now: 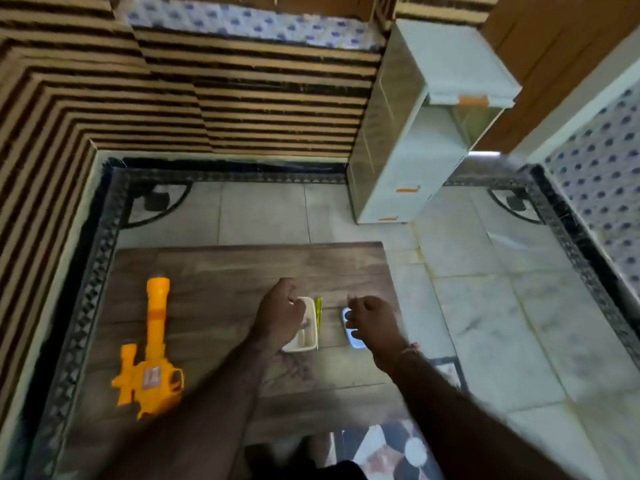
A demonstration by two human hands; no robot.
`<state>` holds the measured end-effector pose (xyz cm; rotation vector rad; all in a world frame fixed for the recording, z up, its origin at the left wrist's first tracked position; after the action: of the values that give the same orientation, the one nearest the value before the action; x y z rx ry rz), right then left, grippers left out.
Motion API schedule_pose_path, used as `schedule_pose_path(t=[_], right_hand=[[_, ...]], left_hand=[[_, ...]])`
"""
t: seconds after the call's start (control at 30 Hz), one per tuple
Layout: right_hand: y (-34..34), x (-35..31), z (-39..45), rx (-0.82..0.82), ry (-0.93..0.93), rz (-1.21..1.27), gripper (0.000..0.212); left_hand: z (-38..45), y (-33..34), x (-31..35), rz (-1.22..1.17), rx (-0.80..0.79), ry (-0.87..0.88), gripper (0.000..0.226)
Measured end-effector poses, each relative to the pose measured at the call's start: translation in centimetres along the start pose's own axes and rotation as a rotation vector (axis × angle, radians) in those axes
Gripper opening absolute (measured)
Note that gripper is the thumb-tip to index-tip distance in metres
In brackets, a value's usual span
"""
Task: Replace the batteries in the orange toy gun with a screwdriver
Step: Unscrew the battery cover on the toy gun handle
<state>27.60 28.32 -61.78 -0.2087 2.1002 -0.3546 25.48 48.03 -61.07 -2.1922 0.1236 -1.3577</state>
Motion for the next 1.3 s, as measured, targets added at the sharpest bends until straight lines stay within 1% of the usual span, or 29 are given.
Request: schedule_pose_path(t=[0.1, 0.2, 0.3, 0.4, 0.47, 0.5, 0.6, 0.67, 0.8, 0.9, 1.03, 1.13, 1.23, 1.27, 1.3], right_hand=[[2.5, 3.6, 1.8, 0.018, -0.025, -0.07, 0.036], [5.4, 6.7, 3.9, 0.046, -0.077, -0.2, 0.029], [7.6, 9.3, 5.9, 0.109, -0.179, -0.335, 0.014], [8.6, 12.0, 7.6, 0.2, -0.271, -0.376, 0.014], [8.9, 12.6, 7.9, 0.238, -0.325, -0.382, 0.015], [8.9, 12.9, 8.0, 0.256, -0.343, -0.378, 0.014], [9.6, 13.6, 8.0, 0.284, -0.4, -0.357, 0.017], [10.1, 13.8, 7.9, 0.318, -0.464, -0.36, 0.018], [10.2, 14.4, 7.1, 0.375, -0.555, -0.317, 0.019], [10.3, 15.2, 6.1, 0.334, -0.567, -0.135, 0.015], [11.2, 16.3, 2.7, 0.249, -0.595, 0.099, 0.018], [11.8, 17.7, -1.7, 0.116, -0.569, 0.318, 0.015], [12.1, 19.2, -6.2, -0.057, -0.462, 0.495, 0.016], [12.2, 19.9, -7.3, -0.129, -0.387, 0.54, 0.015], [12.3, 20.3, -8.8, -0.193, -0.322, 0.563, 0.018]], left_hand=[[1.5, 0.0, -3.9, 0.002, 0.098, -0.077, 0.03], [3.5, 0.4, -8.0, -0.006, 0.179, -0.127, 0.028], [5.2, 2.3, -12.2, 0.037, 0.166, -0.109, 0.025], [6.8, 4.8, -16.4, 0.02, 0.171, -0.121, 0.024], [6.8, 6.0, -17.4, -0.004, 0.149, -0.121, 0.015], [6.7, 6.7, -17.7, -0.002, 0.13, -0.1, 0.012], [6.6, 8.2, -18.4, -0.052, 0.1, -0.063, 0.02], [6.9, 8.3, -18.9, -0.044, 0.134, -0.026, 0.021], [6.6, 8.0, -19.0, -0.01, 0.183, 0.113, 0.023], [5.8, 7.1, -19.3, -0.01, 0.211, 0.182, 0.03], [2.9, 5.1, -19.6, -0.073, 0.262, 0.239, 0.033], [-1.1, 3.1, -20.7, -0.161, 0.286, 0.258, 0.031], [-4.9, 1.3, -21.9, -0.249, 0.299, 0.262, 0.043], [-6.1, 0.9, -22.3, -0.261, 0.303, 0.261, 0.05], [-7.5, 0.0, -22.3, -0.279, 0.318, 0.264, 0.057]])
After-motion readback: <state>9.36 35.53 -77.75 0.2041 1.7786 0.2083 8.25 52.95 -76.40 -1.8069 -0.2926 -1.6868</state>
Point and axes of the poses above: each hand's wrist, its own z-axis towards the middle knuckle, its own y-axis out of the palm, x = y × z, the point moved 7 cm from there along z, towards the middle knuckle, and after that the axes turned 7 degrees about x, right-handed, at the moved point
